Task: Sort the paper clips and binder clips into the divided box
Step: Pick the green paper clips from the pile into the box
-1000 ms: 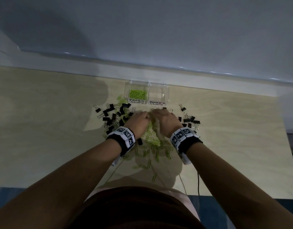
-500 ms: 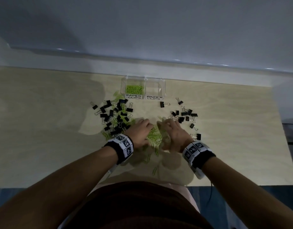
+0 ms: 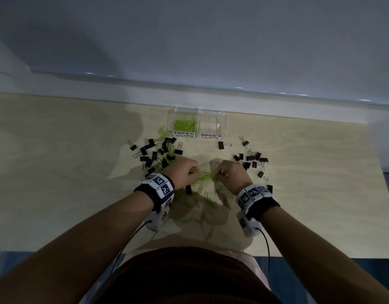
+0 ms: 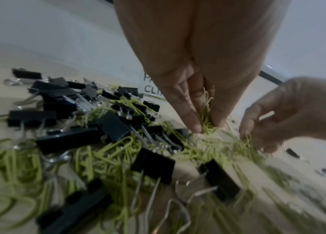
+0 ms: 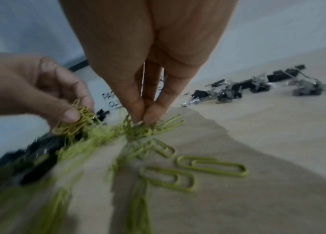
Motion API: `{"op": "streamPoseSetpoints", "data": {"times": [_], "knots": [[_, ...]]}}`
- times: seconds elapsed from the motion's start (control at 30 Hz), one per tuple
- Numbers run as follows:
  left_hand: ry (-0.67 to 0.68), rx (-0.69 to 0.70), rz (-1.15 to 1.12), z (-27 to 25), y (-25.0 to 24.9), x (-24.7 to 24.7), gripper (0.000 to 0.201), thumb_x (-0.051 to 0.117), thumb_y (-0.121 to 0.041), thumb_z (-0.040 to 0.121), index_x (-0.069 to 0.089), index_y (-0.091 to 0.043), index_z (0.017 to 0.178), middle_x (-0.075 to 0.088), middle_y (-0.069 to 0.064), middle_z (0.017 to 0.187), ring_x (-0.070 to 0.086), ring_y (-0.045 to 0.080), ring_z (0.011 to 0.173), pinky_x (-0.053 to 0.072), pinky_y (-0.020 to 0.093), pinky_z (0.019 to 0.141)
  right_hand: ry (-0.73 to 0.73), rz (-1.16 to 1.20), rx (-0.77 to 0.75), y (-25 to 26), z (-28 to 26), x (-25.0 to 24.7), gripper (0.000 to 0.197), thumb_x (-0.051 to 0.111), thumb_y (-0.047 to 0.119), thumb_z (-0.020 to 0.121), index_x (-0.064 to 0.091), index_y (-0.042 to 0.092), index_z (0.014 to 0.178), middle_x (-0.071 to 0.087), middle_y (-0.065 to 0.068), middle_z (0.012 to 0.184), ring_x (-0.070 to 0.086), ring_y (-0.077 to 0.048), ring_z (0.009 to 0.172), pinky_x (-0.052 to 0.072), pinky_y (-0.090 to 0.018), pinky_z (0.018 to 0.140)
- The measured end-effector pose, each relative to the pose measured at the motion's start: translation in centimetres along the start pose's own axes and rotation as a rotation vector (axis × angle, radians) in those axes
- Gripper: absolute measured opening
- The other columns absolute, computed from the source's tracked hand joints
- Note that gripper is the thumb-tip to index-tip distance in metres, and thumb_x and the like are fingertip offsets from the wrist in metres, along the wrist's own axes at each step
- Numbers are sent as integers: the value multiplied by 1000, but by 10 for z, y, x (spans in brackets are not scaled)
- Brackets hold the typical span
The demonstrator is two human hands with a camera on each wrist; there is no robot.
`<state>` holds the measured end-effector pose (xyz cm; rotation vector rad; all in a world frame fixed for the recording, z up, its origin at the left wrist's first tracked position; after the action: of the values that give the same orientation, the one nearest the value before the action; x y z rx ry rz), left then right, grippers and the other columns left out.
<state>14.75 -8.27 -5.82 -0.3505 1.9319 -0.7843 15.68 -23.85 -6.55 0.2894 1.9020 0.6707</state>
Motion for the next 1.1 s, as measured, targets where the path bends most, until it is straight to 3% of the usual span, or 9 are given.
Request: {"op": "streamPoseSetpoints", "data": {"times": [0.1,0.3,0.4,0.53,0.67,0.77,0.87,0.97,1.1], "knots": [[-62,-55,-118,-2,2,-21,17,65,-17,86,69,-13,102,68,2,101,60,13,88,46,22,78,-17,206,148,-5,4,-11,14,68,-3,73,73,11,73,70,-6,78,61,-9,65,49,-21,64],[-344,-128,-292,11,5,-90,15,64,-16,87,67,-15,101,67,-3,93,63,10,80,49,18,73,-150,524,163,26,43,-45,14,72,-2,73,71,11,68,72,-17,74,67,-27,66,59,-42,69],[-500,-171,-303,23,9,-124,15,64,-12,86,67,-10,101,67,0,97,62,11,83,48,18,75,-225,511,142,56,75,-62,7,72,7,77,71,13,73,72,-7,77,69,-17,70,58,-31,66],[-584,-229,-181,50,15,-145,11,66,-12,84,69,-10,95,69,3,96,63,15,83,51,23,75,-257,415,113,86,113,-64,6,71,10,78,72,16,78,73,0,81,68,-11,74,59,-29,73],[-424,-246,13,77,12,-128,17,60,-5,85,70,-10,98,71,11,101,66,26,93,53,33,87,-149,231,107,83,113,-57,23,68,3,77,72,15,97,71,-1,100,66,-14,86,54,-26,85],[-285,-224,135,81,5,-112,29,53,-3,87,65,-9,113,65,13,117,61,29,106,49,36,94,-168,132,28,65,87,-62,21,59,0,81,72,12,93,73,-5,95,67,-17,82,55,-30,83],[-292,-71,230,63,-13,-99,30,50,-7,90,62,-11,118,59,10,124,55,28,112,45,36,94,-83,-17,-6,39,56,-53,21,54,5,83,72,14,90,73,-7,93,67,-21,81,56,-36,81],[-154,25,209,39,-22,-61,26,51,-14,92,61,-11,116,56,4,120,52,22,109,43,29,90,124,-166,40,18,28,-30,28,50,2,83,67,17,101,63,-6,116,58,-24,106,49,-37,93],[136,27,320,17,-18,4,47,61,-30,86,51,-12,128,44,5,126,42,23,116,42,39,99,266,-351,-89,30,-2,-6,38,50,4,84,55,13,120,43,-9,133,40,-28,120,38,-39,102]]}}
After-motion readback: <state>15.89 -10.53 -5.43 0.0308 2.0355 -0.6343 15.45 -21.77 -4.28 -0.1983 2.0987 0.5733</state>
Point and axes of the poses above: each hand's wrist, its own z-axis towards the middle knuckle, its own x-axis out of the palm, y = z × x, the point moved 7 cm from there along z, towards the middle knuckle
